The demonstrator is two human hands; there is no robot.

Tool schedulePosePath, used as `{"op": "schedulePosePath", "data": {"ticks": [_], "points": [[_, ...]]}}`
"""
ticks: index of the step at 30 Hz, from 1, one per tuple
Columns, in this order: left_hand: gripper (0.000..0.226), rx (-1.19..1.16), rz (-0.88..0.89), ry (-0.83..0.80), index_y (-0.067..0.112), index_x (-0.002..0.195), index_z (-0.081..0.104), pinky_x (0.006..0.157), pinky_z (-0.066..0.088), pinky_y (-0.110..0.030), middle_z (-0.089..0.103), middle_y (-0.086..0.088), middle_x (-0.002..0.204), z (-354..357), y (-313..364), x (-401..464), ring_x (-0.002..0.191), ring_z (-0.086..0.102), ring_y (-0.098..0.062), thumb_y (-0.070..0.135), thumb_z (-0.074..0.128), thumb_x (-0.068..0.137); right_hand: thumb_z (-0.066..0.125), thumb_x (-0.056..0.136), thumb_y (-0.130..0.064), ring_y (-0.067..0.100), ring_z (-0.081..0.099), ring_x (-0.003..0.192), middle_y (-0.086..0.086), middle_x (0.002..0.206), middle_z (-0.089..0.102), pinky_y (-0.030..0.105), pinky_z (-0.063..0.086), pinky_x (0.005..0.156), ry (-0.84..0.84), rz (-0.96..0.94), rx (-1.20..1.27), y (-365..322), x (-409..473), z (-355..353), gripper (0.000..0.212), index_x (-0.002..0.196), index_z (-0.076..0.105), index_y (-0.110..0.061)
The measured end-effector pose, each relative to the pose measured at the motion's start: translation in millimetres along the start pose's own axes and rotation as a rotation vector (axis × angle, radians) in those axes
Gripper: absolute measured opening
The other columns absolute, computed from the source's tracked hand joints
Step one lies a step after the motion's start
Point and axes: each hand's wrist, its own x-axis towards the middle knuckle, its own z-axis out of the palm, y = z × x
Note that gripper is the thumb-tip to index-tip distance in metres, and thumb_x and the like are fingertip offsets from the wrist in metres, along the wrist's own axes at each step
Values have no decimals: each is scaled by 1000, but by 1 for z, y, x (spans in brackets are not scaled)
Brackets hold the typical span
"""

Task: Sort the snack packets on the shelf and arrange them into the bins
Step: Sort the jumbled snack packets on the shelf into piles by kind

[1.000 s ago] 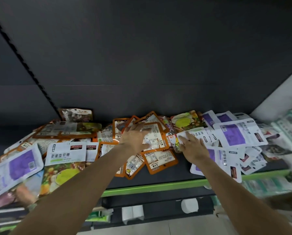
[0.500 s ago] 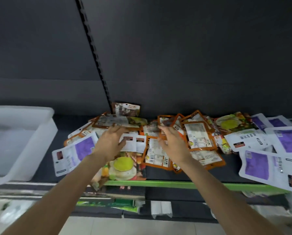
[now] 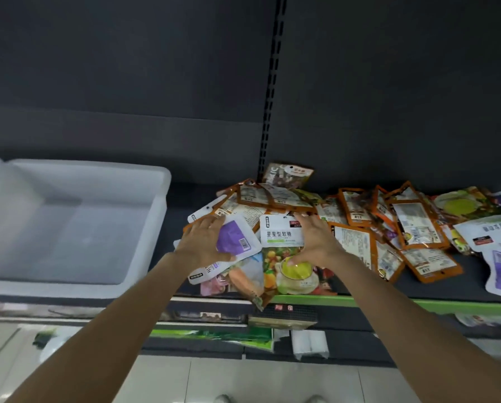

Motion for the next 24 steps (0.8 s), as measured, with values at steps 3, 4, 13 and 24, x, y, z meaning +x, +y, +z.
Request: {"op": "schedulePosePath", "data": {"ticks": [3, 4, 13, 24], "points": [[100, -11, -21, -17, 22, 150, 11, 113, 24, -45, 23, -6, 154, -5, -7, -3, 141, 24, -27, 55, 70, 76, 84, 66, -27, 24, 22, 137, 6, 138, 32, 35, 27, 112, 162, 1, 43, -18, 0, -2, 96, 145, 30, -19], [98, 10, -19, 9, 22, 149, 14, 112, 25, -45, 27, -7, 152, -8, -7, -4, 140, 27, -28, 54, 71, 75, 79, 72, -21, 23, 30, 132, 6, 135, 37, 33, 32, 108, 272, -6, 67, -23, 1, -5, 78, 139, 40, -18], [34, -325, 1, 323, 15, 122, 59, 84, 52, -38, 56, -10, 114, -36, -5, -4, 96, 60, -23, 25, 63, 90, 46, 96, -8, 26, 56, 90, 10, 114, 48, 36, 47, 76, 565, 25, 153, -24, -13, -16, 10, 97, 55, -10], [25, -272, 206, 614, 17, 114, 67, 74, 51, -37, 61, -10, 111, -69, 84, 5, 93, 62, -31, 14, 52, 95, 47, 95, -3, 21, 56, 85, 4, 92, 57, 36, 49, 71, 695, 225, 533, 22, -33, -51, 9, 100, 53, -7]]}}
